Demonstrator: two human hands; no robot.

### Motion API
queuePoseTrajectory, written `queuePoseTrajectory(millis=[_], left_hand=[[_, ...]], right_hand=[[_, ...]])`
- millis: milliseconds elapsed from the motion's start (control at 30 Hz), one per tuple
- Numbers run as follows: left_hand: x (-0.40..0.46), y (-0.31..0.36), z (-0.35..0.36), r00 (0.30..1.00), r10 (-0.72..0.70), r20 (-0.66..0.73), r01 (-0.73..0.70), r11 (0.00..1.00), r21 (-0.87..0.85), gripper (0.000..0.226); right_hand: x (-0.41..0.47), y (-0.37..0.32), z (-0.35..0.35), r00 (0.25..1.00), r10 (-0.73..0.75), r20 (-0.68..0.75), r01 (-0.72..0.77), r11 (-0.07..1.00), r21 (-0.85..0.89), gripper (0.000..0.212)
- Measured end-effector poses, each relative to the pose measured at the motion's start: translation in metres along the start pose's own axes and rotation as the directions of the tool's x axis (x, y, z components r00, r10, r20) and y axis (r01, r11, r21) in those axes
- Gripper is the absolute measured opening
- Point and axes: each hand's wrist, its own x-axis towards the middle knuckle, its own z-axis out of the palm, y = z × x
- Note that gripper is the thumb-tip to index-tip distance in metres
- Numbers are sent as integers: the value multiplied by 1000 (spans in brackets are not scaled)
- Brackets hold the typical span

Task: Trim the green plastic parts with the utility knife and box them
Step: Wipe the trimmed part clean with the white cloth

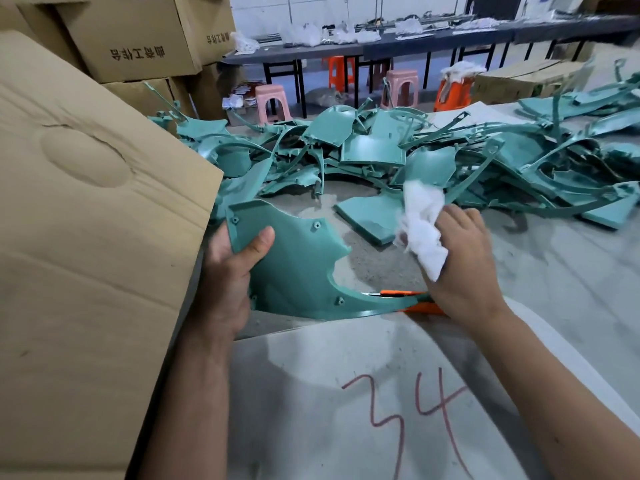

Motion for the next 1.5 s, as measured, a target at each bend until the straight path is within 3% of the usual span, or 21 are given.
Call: queuePoseTrajectory(millis=[67,133,233,267,333,433,467,533,633,667,767,867,933,1000,1067,1133,1200,1300,1400,1500], left_hand=[[1,3,-2,1000,11,-24,-11,1000,-4,29],[1,4,-1,1000,-2,-28,2,1000,-13,32],[1,3,2,1000,-23,-4,23,999,-22,35],[1,3,2,1000,-24,0,24,999,-24,35],[1,3,3,1000,-16,-9,16,1000,-25,33],[1,2,3,999,-4,-34,4,1000,-2,33],[2,1,3,999,-3,-34,3,1000,8,33],[2,0,3,999,14,-41,-13,1000,19,30],[2,-1,3,998,39,-40,-39,999,13,25],[2,-1,3,999,36,-33,-36,999,2,25],[0,-1,6,999,29,-15,-29,999,-29,26],[-3,-1,9,1000,13,4,-13,999,-41,25],[-5,1,6,1000,-9,-16,8,998,-59,29],[-6,4,1,999,-5,-39,2,998,-59,41],[-6,7,0,999,21,-36,-23,999,-47,44],[-6,7,1,999,45,-18,-46,998,-38,37],[-5,5,3,999,50,-7,-50,998,-33,31],[-3,5,1,999,46,1,-46,998,-31,31],[-2,2,1,1000,20,16,-20,1000,-11,31],[-2,-2,2,1000,-12,-5,12,999,-33,31]], right_hand=[[-1,-11,0,1000,22,-14,-14,902,432,28],[-3,-24,2,1000,-1,21,-12,799,602,47],[-5,-42,4,987,-161,25,121,825,552,9],[-5,-43,4,980,-188,68,117,817,564,6],[-7,-45,2,957,-173,233,-19,765,644,9],[-15,-47,-1,858,-111,501,-286,708,646,69],[-16,-48,-4,830,-96,550,-330,710,622,79],[-15,-51,-5,806,-52,589,-374,727,576,73],[-8,-48,-1,785,-46,618,-204,922,328,53],[-7,-46,0,759,-45,650,-232,914,334,50],[-8,-42,-6,687,-69,724,-455,736,502,47],[-9,-38,-7,759,-19,651,-421,748,513,50],[-6,-32,-9,844,89,529,-369,811,453,44],[0,-21,-13,882,233,410,-401,828,392,42],[2,-10,-14,912,281,300,-378,860,342,44],[3,-10,-11,963,192,188,-240,929,281,44],[2,-21,-10,991,6,137,-37,974,224,43],[-1,-42,-6,933,-231,275,134,934,331,38],[-8,-52,1,814,-248,525,-51,870,490,46],[-8,-46,-2,847,-169,504,-95,884,457,50]])
